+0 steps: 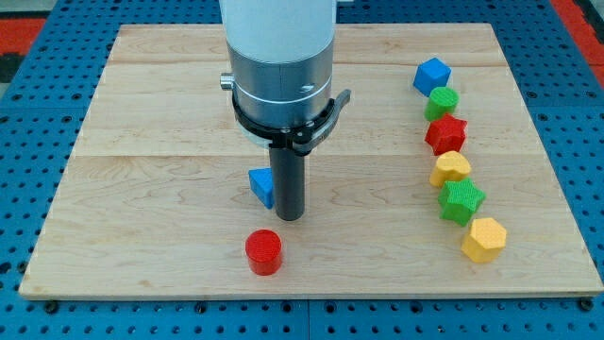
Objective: Place the triangle diagonal to the blue cube
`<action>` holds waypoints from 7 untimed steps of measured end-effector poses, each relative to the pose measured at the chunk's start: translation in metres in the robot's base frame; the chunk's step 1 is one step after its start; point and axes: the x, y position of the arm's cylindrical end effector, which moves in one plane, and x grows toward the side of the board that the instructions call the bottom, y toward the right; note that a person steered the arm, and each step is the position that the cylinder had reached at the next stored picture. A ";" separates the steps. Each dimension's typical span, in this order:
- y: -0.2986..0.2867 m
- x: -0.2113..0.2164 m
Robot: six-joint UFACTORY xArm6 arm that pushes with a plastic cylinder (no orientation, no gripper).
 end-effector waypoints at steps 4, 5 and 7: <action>0.010 -0.197; -0.008 -0.240; 0.115 -0.263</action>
